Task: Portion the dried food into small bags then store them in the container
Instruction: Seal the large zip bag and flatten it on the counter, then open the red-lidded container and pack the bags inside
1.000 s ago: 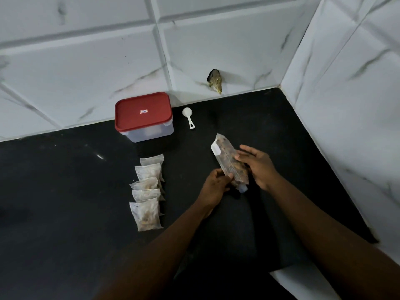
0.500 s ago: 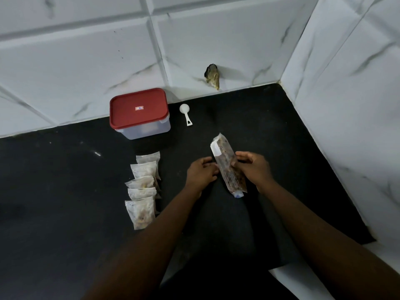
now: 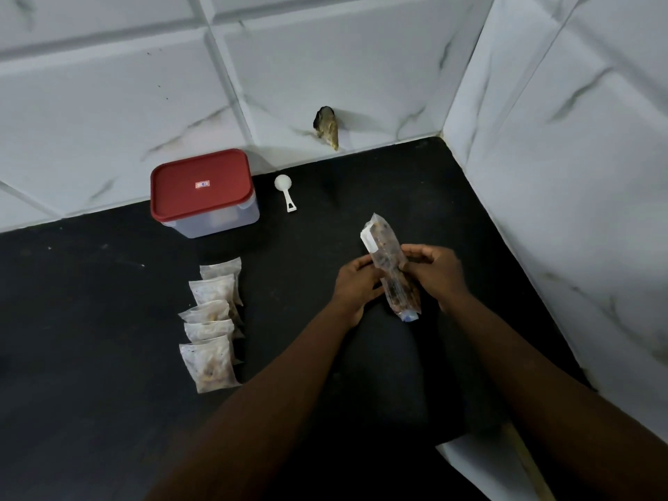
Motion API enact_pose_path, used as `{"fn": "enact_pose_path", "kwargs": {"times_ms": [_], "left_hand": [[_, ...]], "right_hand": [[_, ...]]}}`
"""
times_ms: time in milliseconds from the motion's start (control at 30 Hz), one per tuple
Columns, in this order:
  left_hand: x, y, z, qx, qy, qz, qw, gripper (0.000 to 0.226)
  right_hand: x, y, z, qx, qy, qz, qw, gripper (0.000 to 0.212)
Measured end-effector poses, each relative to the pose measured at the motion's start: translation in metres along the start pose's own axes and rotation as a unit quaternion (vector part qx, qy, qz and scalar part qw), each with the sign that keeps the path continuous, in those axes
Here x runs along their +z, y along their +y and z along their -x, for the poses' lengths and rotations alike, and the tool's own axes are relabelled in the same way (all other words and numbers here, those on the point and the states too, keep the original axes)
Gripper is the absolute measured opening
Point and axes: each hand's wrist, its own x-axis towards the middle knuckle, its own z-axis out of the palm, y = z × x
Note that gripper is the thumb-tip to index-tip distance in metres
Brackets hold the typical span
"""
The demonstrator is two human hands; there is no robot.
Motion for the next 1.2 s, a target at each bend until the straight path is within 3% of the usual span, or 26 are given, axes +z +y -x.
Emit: {"fn": "enact_pose_path", "kwargs": {"times_ms": [233,300,367,433,533,633,700,833,1067,1200], "left_hand": [[0.034,-0.007,-0.014,0.009,-0.019,-0.006,1.0,0.04],[0.034,-0.012,-0.02,0.02,-0.005,-0.041,0.999,0.043],[0.03,-0.016,-0.022,0.074,0.034,-0.146,0.986,0.049],[0.026,-0.015,-0.018,0.176,0.072,-0.313,0.93,0.058],[0.019,-0.009,-0.013,0.294,0.044,-0.502,0.812,0.069],[0.015,-0.004,-0.014,0.29,-0.014,-0.62,0.729,0.067],[0.011,-0.003,-0.015,0.261,-0.029,-0.662,0.703,0.065],[0.003,-0.001,-0.014,0.253,-0.033,-0.663,0.704,0.065],[-0.021,0.019,0.006,0.29,0.011,-0.621,0.728,0.062],[-0.052,0.041,0.022,0.305,0.065,-0.566,0.763,0.054]], "right_hand": [[-0.027,0.005,-0.01,-0.004,0.035,0.014,0.999,0.033],[-0.029,0.007,-0.01,-0.021,0.022,0.048,0.998,0.036],[-0.029,0.011,-0.01,-0.048,0.025,0.091,0.994,0.042],[-0.027,0.014,-0.009,-0.094,0.041,0.13,0.986,0.047],[-0.02,0.023,-0.003,-0.189,0.021,0.191,0.963,0.055],[-0.009,0.039,0.0,-0.243,0.002,0.268,0.932,0.059],[-0.005,0.046,0.003,-0.24,-0.011,0.315,0.918,0.06],[-0.005,0.042,0.006,-0.218,-0.029,0.341,0.914,0.06],[0.009,0.011,0.017,-0.286,-0.007,0.293,0.912,0.062],[0.04,-0.024,0.026,-0.297,-0.019,0.288,0.91,0.056]]}}
